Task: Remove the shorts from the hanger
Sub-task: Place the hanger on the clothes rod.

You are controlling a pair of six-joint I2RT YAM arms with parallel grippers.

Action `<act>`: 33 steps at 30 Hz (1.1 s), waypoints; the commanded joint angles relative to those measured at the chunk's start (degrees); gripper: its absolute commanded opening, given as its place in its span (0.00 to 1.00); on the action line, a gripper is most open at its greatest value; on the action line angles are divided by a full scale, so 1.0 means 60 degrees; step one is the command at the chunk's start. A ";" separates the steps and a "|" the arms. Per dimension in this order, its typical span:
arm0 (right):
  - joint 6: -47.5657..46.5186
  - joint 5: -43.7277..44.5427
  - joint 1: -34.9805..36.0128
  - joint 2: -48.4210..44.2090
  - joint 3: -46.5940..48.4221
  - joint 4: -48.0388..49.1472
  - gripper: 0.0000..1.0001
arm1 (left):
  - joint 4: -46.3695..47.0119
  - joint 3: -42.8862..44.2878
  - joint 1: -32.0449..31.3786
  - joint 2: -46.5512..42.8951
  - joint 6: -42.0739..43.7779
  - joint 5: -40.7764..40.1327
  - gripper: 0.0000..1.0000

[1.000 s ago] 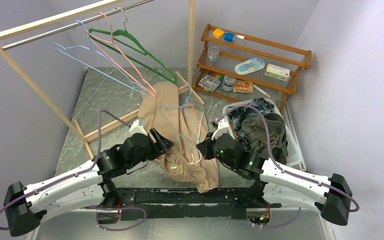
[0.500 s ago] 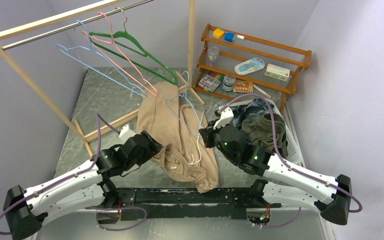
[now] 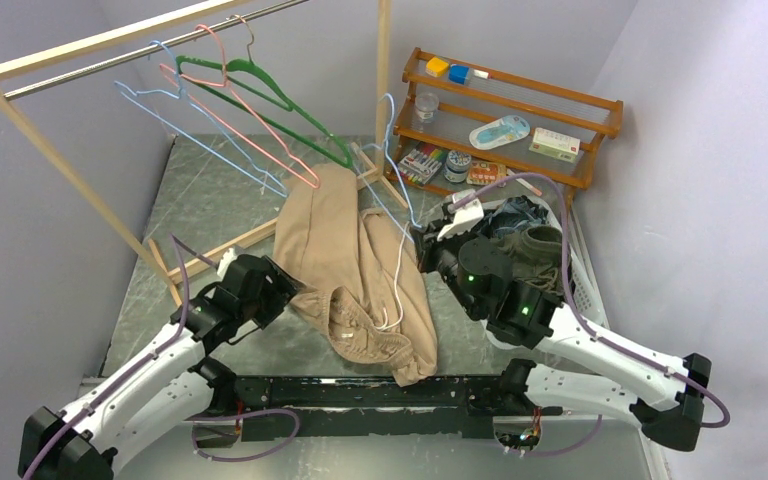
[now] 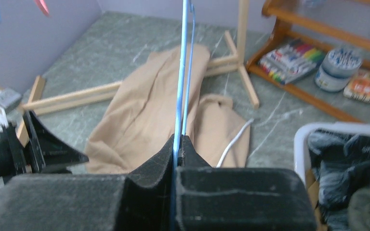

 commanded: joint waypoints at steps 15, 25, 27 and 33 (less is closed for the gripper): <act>-0.3111 -0.1521 -0.1639 0.2834 0.3527 0.2885 0.00 | -0.0650 0.0369 0.0115 -0.0996 0.0355 0.0108 0.89; -0.3038 -0.2213 -0.2028 0.4235 0.5192 0.2853 0.00 | -0.0903 0.0363 0.0113 -0.1174 0.0315 -0.0143 0.90; -0.2960 -0.2382 -0.2099 0.4559 0.5493 0.2679 0.00 | -0.0850 0.0375 0.0113 -0.1126 0.0369 -0.0081 0.92; -0.2725 -0.2668 -0.2245 0.5123 0.5666 0.2814 0.00 | -0.0787 0.0384 0.0113 -0.1167 0.0406 0.0018 0.96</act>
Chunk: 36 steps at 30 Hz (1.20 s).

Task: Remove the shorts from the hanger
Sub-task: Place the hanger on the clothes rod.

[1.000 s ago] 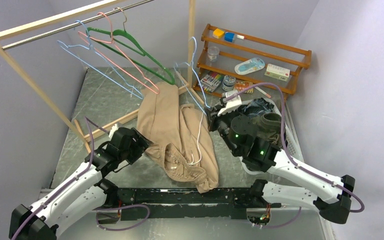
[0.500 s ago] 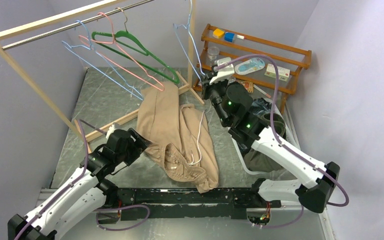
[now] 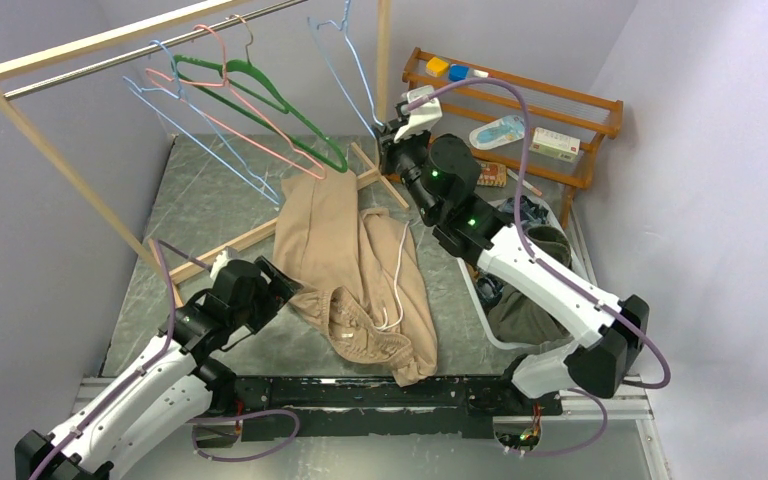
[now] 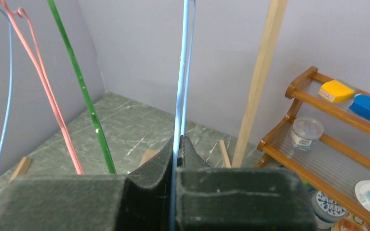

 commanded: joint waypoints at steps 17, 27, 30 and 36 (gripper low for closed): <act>0.0381 -0.0687 -0.0215 0.0758 0.0096 0.0408 0.00 | -0.0138 0.0253 0.0075 -0.0204 -0.0069 -0.0029 0.99; 0.0540 -0.0876 -0.0243 0.0916 -0.0073 0.0493 0.00 | -0.0117 0.0295 0.0073 -0.0186 -0.0043 -0.0033 0.99; 0.0539 -0.0922 -0.0281 0.0941 -0.0276 0.0656 0.00 | -0.0081 0.0294 0.0076 -0.0130 -0.0043 -0.0014 0.99; 0.0522 -0.1030 -0.0384 0.1124 -0.0183 0.0561 0.00 | -0.0097 0.0300 0.0074 -0.0051 -0.0068 0.0021 0.99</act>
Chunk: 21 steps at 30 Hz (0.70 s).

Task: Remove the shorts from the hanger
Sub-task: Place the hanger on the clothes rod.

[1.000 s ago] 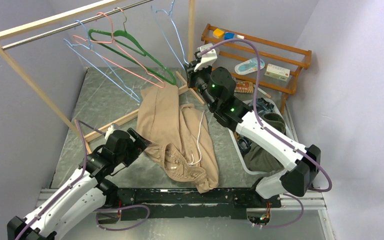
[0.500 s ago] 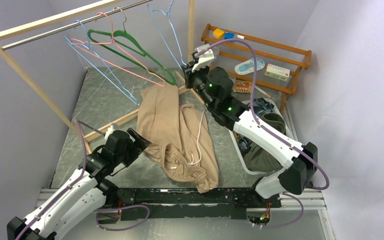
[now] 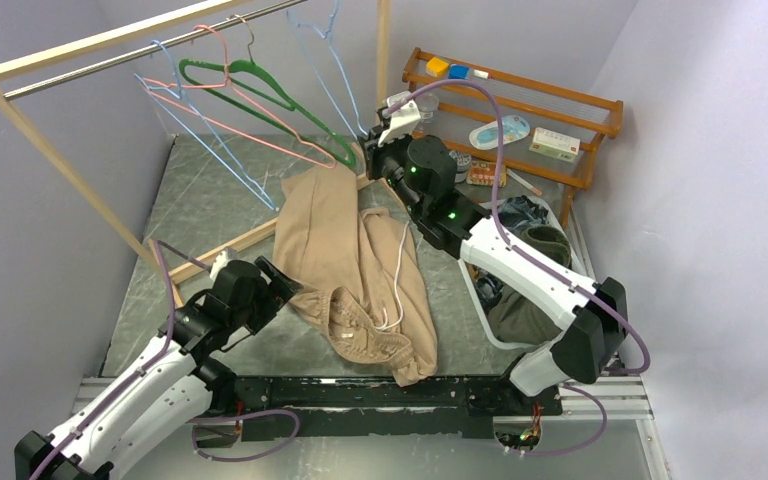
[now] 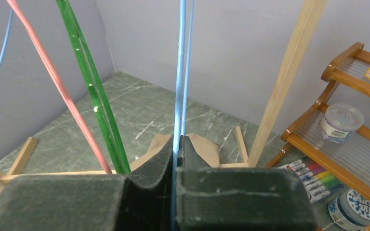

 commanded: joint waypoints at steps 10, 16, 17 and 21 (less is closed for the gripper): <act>0.0085 -0.0375 -0.0225 0.0628 0.0622 -0.0109 0.00 | 0.0055 0.0276 0.0075 0.0004 -0.0048 0.0062 0.99; 0.0568 -0.0290 -0.0426 0.0561 0.0784 -0.0690 0.19 | -0.0365 0.0476 0.0072 0.0009 0.0113 -0.0295 0.99; 0.0701 -0.0330 -0.0471 0.0444 0.0646 -0.0686 0.30 | -0.0520 0.0524 0.0070 -0.0039 0.0166 -0.0390 0.99; 0.1095 -0.0418 -0.0564 -0.0163 0.0060 -0.0721 0.62 | -0.1062 0.0813 0.0072 -0.0212 0.0368 -0.0890 1.00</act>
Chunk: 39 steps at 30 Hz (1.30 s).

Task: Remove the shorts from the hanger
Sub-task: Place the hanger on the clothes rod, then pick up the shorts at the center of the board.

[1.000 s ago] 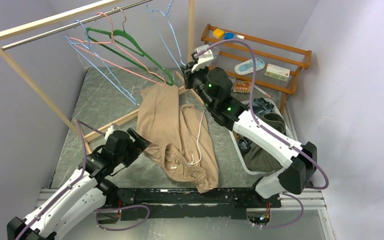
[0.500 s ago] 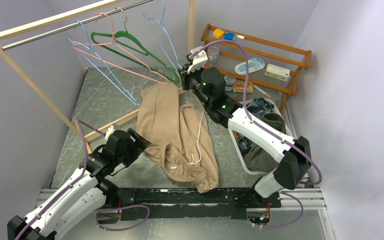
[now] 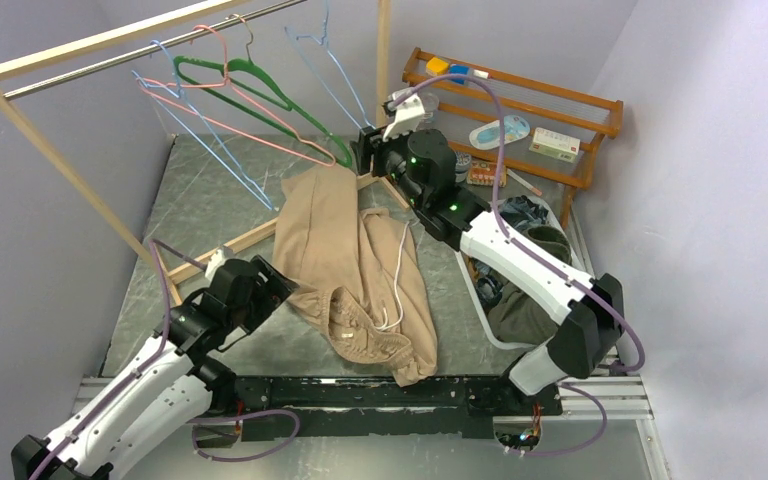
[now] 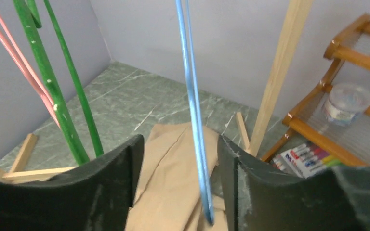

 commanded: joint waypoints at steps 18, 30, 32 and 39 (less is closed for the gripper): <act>0.3003 -0.3207 -0.0344 -0.5286 -0.6963 -0.1337 0.81 | -0.2315 0.1727 0.0067 -0.0138 0.0859 -0.2801 0.99; 0.2102 -0.2437 0.3201 -0.2866 -0.7947 -0.1655 0.89 | -0.2210 0.1283 0.0069 -0.0400 0.0427 -0.2302 0.99; 0.2210 -0.2087 0.3317 -0.2229 -0.7651 -0.2009 0.89 | -0.2252 0.1254 0.0070 -0.0429 0.0395 -0.2257 0.99; 0.2383 -0.2300 0.3743 -0.1635 -0.7118 -0.1787 0.23 | -0.2338 0.1242 0.0069 -0.0558 0.0349 -0.2235 0.99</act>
